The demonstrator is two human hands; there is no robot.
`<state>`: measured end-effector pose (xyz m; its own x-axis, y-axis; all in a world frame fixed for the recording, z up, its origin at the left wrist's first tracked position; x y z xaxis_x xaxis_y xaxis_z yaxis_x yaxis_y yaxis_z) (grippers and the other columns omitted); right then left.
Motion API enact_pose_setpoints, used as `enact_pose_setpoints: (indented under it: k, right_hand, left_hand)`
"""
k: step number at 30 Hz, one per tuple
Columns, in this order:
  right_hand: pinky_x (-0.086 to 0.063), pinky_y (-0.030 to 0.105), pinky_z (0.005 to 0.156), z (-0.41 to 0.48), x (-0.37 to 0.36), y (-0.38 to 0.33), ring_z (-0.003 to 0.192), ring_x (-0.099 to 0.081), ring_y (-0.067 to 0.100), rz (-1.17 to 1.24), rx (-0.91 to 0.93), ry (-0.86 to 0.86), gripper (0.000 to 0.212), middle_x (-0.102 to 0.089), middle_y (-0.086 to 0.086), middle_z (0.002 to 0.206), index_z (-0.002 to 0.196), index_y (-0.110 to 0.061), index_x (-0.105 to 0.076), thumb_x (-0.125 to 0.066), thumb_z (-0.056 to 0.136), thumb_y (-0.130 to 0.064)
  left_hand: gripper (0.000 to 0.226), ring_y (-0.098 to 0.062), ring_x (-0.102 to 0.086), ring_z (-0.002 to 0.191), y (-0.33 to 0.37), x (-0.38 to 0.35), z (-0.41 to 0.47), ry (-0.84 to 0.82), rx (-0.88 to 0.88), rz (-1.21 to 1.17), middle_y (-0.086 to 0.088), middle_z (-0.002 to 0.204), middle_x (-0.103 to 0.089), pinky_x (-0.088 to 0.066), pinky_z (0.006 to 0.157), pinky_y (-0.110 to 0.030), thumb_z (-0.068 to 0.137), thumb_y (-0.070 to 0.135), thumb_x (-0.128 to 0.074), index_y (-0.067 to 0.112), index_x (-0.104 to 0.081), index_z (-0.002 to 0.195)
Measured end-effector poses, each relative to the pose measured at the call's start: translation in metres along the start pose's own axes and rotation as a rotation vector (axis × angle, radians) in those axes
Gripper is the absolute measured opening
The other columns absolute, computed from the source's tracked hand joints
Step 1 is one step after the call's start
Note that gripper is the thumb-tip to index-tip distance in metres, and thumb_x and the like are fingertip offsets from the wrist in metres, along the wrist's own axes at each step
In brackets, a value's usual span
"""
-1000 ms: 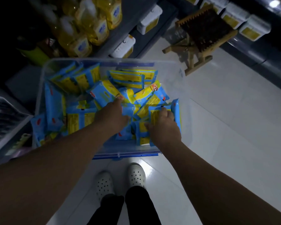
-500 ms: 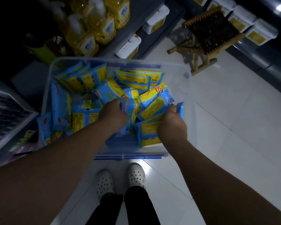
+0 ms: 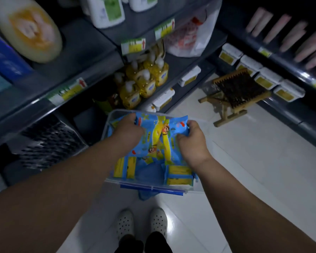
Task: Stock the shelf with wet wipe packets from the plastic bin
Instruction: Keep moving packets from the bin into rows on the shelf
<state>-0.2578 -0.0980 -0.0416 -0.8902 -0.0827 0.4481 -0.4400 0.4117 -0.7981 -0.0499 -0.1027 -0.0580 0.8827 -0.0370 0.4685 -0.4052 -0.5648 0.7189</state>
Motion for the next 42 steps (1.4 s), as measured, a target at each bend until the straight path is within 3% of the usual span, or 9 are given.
enact_pose_setpoints:
  k: [3, 9, 14, 19, 24, 29, 32, 36, 42]
  right_hand:
    - [-0.041, 0.025, 0.050, -0.012, 0.016, -0.044, 0.057, -0.050, 0.015, 0.095, 0.043, -0.005, 0.020, -0.056, 0.001, 0.080, 0.108, -0.022, -0.045, -0.054, 0.094, -0.010]
    - [-0.057, 0.049, 0.077, -0.044, 0.047, -0.130, 0.089, -0.068, 0.032, 0.199, 0.123, -0.013, 0.021, -0.067, 0.009, 0.104, 0.110, -0.018, -0.053, -0.062, 0.091, -0.015]
    - [-0.055, 0.049, 0.084, -0.074, 0.071, -0.200, 0.094, -0.067, 0.032, 0.229, 0.250, -0.061, 0.015, -0.069, 0.010, 0.101, 0.103, -0.013, -0.058, -0.065, 0.090, -0.016]
    - [-0.055, 0.050, 0.083, -0.107, 0.079, -0.268, 0.091, -0.067, 0.029, 0.220, 0.396, -0.128, 0.012, -0.066, 0.004, 0.098, 0.093, -0.027, -0.054, -0.061, 0.092, -0.018]
    - [-0.055, 0.050, 0.084, -0.137, 0.075, -0.322, 0.092, -0.067, 0.025, 0.188, 0.529, -0.182, 0.007, -0.067, 0.003, 0.103, 0.098, -0.028, -0.054, -0.056, 0.095, -0.022]
    - [-0.057, 0.052, 0.075, -0.162, 0.057, -0.363, 0.088, -0.068, 0.034, 0.261, 0.504, -0.274, 0.012, -0.067, 0.015, 0.104, 0.104, -0.017, -0.053, -0.051, 0.094, -0.010]
    - [-0.055, 0.060, 0.071, -0.177, 0.041, -0.380, 0.082, -0.069, 0.038, 0.296, 0.438, -0.411, 0.032, -0.067, 0.020, 0.104, 0.111, -0.012, -0.050, -0.051, 0.083, 0.001]
    - [-0.058, 0.057, 0.064, -0.198, 0.021, -0.417, 0.084, -0.069, 0.040, 0.269, 0.483, -0.529, 0.041, -0.066, 0.021, 0.107, 0.117, -0.007, -0.050, -0.054, 0.079, 0.009]
    - [-0.058, 0.046, 0.069, -0.213, -0.001, -0.481, 0.080, -0.068, 0.030, 0.086, 0.685, -0.439, 0.029, -0.069, 0.011, 0.100, 0.103, -0.014, -0.059, -0.063, 0.080, 0.004]
  left_hand:
    - [0.025, -0.029, -0.062, 0.099, 0.034, 0.039, -0.027, 0.068, -0.027, -0.019, -0.013, 0.111, -0.063, -0.053, 0.089, -0.042, 0.089, 0.013, -0.060, 0.008, -0.059, 0.113]
    - [0.032, -0.027, -0.066, 0.092, 0.099, 0.111, -0.084, 0.176, -0.084, -0.162, -0.008, 0.104, -0.067, -0.055, 0.086, -0.047, 0.080, 0.021, -0.069, 0.011, -0.062, 0.110]
    - [0.014, -0.028, -0.062, 0.095, 0.158, 0.167, -0.138, 0.291, -0.188, -0.158, -0.010, 0.105, -0.062, -0.054, 0.087, -0.048, 0.090, 0.022, -0.062, 0.016, -0.056, 0.101]
    - [0.011, -0.019, -0.058, 0.075, 0.201, 0.211, -0.187, 0.381, -0.299, -0.034, -0.007, 0.094, -0.055, -0.055, 0.048, -0.027, 0.096, 0.028, -0.048, 0.021, -0.050, 0.104]
    - [0.022, -0.027, -0.060, 0.088, 0.216, 0.254, -0.231, 0.463, -0.297, -0.055, -0.007, 0.103, -0.060, -0.049, 0.061, -0.032, 0.100, 0.030, -0.040, 0.020, -0.052, 0.115]
    - [0.015, -0.036, -0.063, 0.083, 0.209, 0.267, -0.253, 0.228, -0.197, -0.481, -0.023, 0.100, -0.064, -0.049, 0.087, -0.054, 0.081, 0.008, -0.061, 0.007, -0.058, 0.096]
    - [0.031, -0.033, -0.060, 0.076, 0.215, 0.290, -0.265, 0.220, -0.245, -0.508, -0.023, 0.097, -0.064, -0.050, 0.068, -0.034, 0.075, -0.007, -0.060, 0.002, -0.060, 0.104]
    - [0.017, -0.033, -0.061, 0.078, 0.218, 0.344, -0.292, 0.367, -0.293, -0.373, -0.025, 0.095, -0.068, -0.050, 0.064, -0.039, 0.077, -0.008, -0.065, 0.006, -0.060, 0.085]
    - [0.026, -0.015, -0.060, 0.059, 0.231, 0.447, -0.327, 0.610, -0.425, -0.077, -0.004, 0.080, -0.066, -0.047, 0.052, -0.022, 0.077, 0.001, -0.072, 0.021, -0.064, 0.092]
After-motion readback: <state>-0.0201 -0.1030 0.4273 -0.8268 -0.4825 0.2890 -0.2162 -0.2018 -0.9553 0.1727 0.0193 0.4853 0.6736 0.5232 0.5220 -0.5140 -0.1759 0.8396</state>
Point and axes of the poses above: each hand's wrist, its own z-axis towards the middle knuckle, its own x-axis out of the back of the hand, y = z × x, the point moved 10 cm from there along z, towards the middle knuckle
